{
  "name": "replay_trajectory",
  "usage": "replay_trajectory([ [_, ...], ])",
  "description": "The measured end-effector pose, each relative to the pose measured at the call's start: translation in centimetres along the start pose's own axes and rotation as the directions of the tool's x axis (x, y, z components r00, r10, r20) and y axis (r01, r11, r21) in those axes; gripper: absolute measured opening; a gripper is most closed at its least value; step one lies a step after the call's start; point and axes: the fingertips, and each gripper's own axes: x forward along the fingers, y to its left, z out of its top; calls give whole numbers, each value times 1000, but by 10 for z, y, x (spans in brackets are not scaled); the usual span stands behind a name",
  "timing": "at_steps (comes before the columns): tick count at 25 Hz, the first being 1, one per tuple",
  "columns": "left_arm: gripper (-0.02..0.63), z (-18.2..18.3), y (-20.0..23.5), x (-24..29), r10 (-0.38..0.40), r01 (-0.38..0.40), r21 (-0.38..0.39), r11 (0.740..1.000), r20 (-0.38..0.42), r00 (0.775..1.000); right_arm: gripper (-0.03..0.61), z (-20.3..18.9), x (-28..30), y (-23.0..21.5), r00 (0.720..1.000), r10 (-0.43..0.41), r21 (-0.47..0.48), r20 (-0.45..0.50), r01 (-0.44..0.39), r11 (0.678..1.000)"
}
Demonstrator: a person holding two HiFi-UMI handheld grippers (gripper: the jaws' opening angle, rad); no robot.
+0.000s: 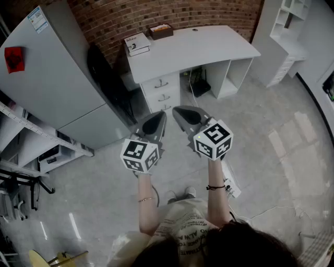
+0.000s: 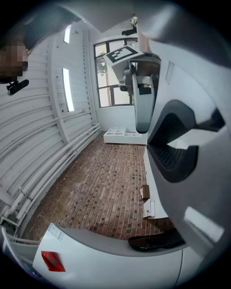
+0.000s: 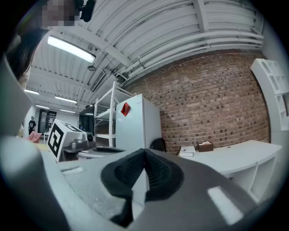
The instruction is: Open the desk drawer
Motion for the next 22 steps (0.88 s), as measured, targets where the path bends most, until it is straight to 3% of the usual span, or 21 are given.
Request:
replay_trajectory([
  [8,-2,1,-14,19,15,-15,3,1000,2,1000,3,0,-18,-21,1000,4,0,13,-4,1000],
  [15,-2,0,-31,33,78,-77,-9,997,21,997,3,1,-41,-42,1000,17,-15,16,-16,1000],
  [22,-2,-4,-40,47,107,-107,-23,994,4,994,2,-3,-51,-54,999,35,22,23,-36,999],
])
